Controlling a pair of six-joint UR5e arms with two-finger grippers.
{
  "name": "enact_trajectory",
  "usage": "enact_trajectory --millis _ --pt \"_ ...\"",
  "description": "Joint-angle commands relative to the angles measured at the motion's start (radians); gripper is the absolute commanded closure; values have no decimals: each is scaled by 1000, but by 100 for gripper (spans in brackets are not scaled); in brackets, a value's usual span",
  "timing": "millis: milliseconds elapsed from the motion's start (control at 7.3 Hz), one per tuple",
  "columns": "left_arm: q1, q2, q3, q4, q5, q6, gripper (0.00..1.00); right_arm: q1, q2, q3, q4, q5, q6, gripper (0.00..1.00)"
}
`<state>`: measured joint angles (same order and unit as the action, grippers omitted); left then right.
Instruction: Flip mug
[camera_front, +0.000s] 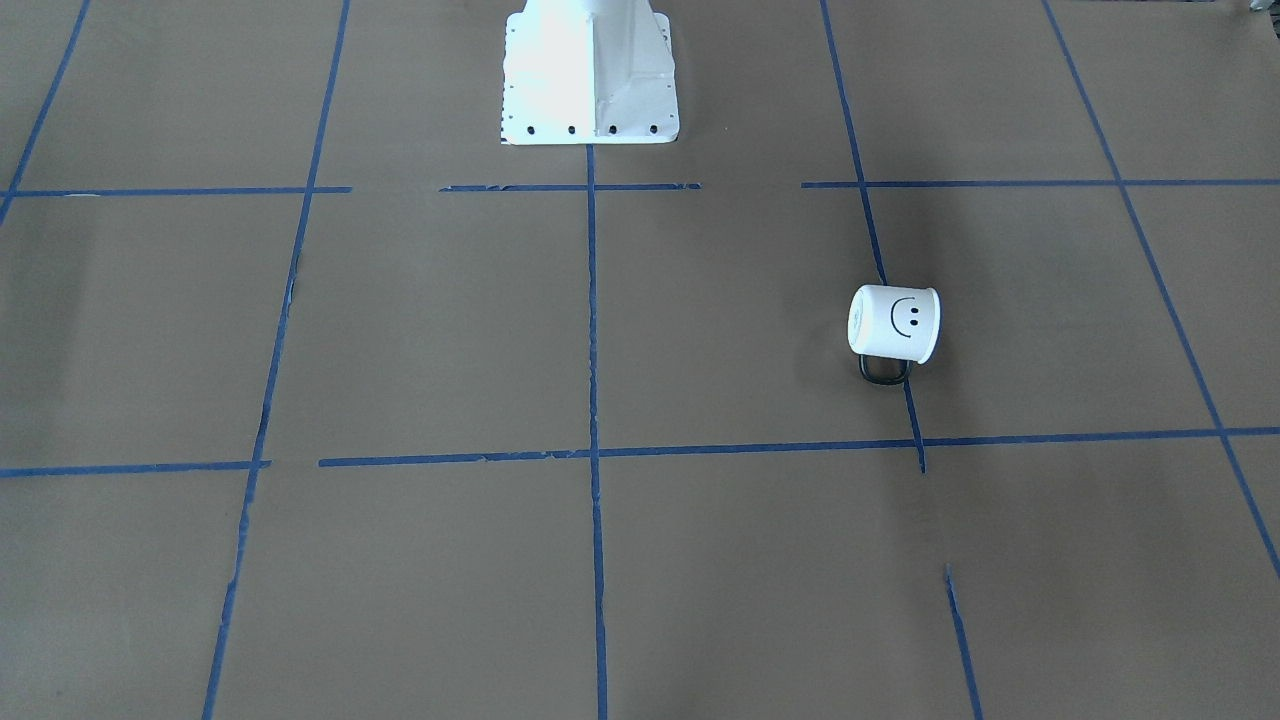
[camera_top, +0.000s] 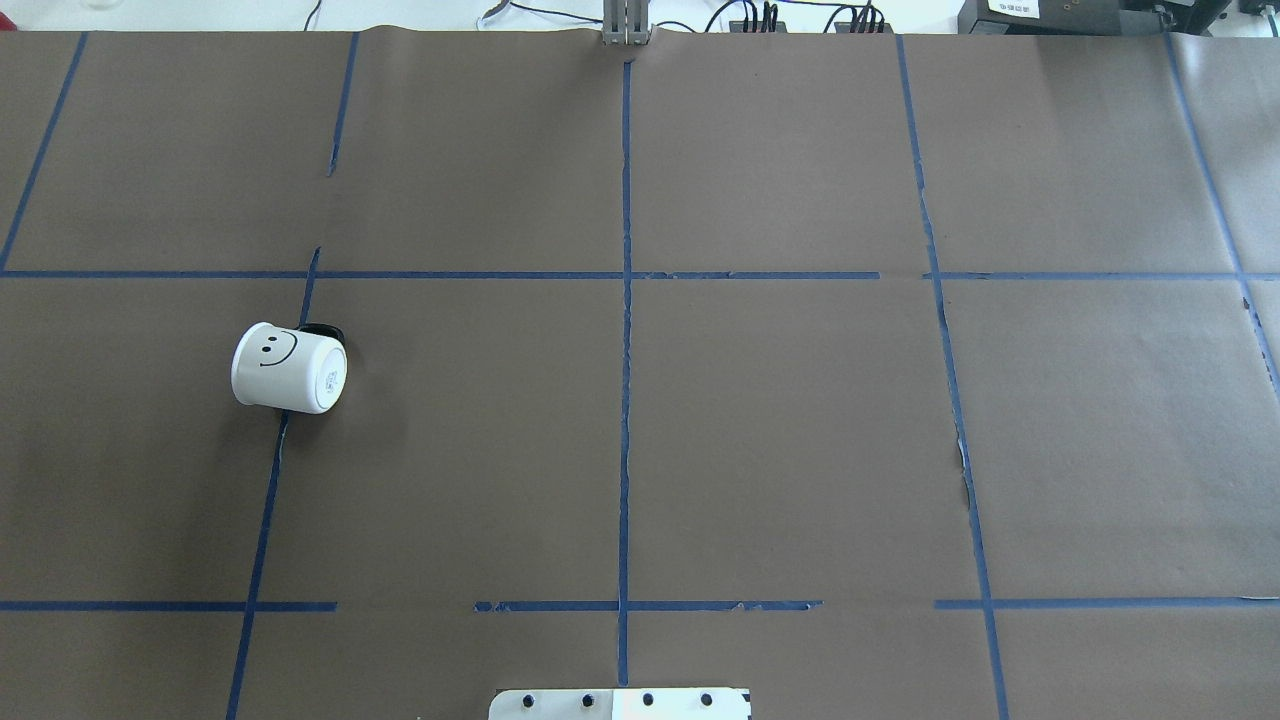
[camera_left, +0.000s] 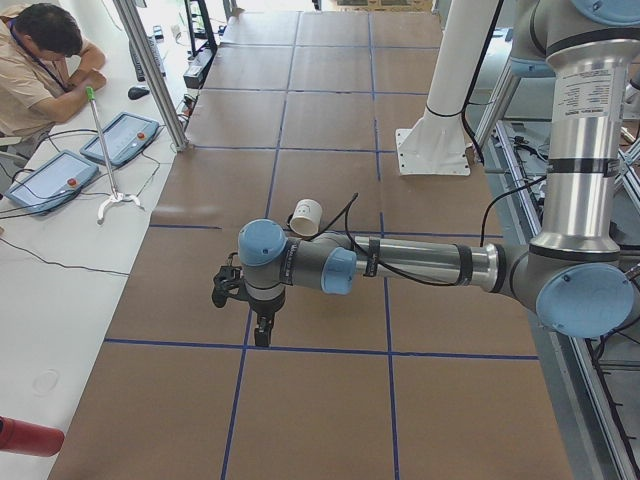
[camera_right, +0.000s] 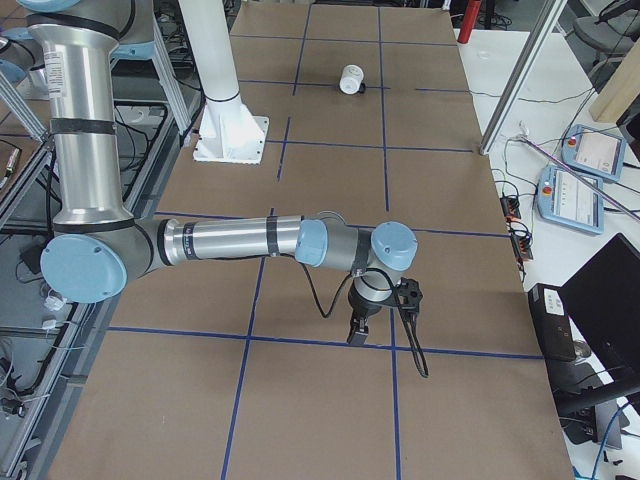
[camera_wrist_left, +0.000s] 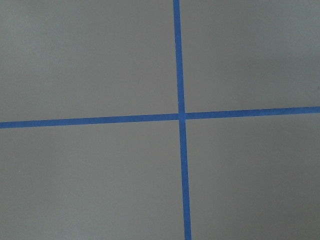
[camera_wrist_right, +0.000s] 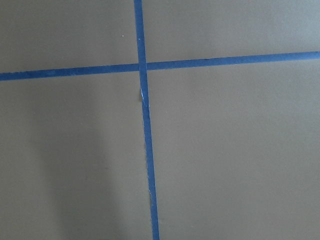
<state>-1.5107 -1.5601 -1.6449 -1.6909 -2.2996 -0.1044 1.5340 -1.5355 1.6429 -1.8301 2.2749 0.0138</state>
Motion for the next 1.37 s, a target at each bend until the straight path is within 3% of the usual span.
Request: enact_trajectory --millis 0,274,411,822,959,1233 --pt "64 -40 -4 -6 -1 2 0 0 0 0 0 0 0 0" --pt "182 -77 -23 -143 -53 0 0 0 0 0 0 0 0 0" --pt "254 -77 -38 -236 -51 -102 0 0 0 0 0 0 0 0" --pt "475 -66 -26 -584 -17 -679 0 0 0 0 0 0 0 0" --pt "518 -66 -23 -710 59 -848 0 0 0 0 0 0 0 0" --pt "562 -66 -23 -779 197 -961 0 0 0 0 0 0 0 0"
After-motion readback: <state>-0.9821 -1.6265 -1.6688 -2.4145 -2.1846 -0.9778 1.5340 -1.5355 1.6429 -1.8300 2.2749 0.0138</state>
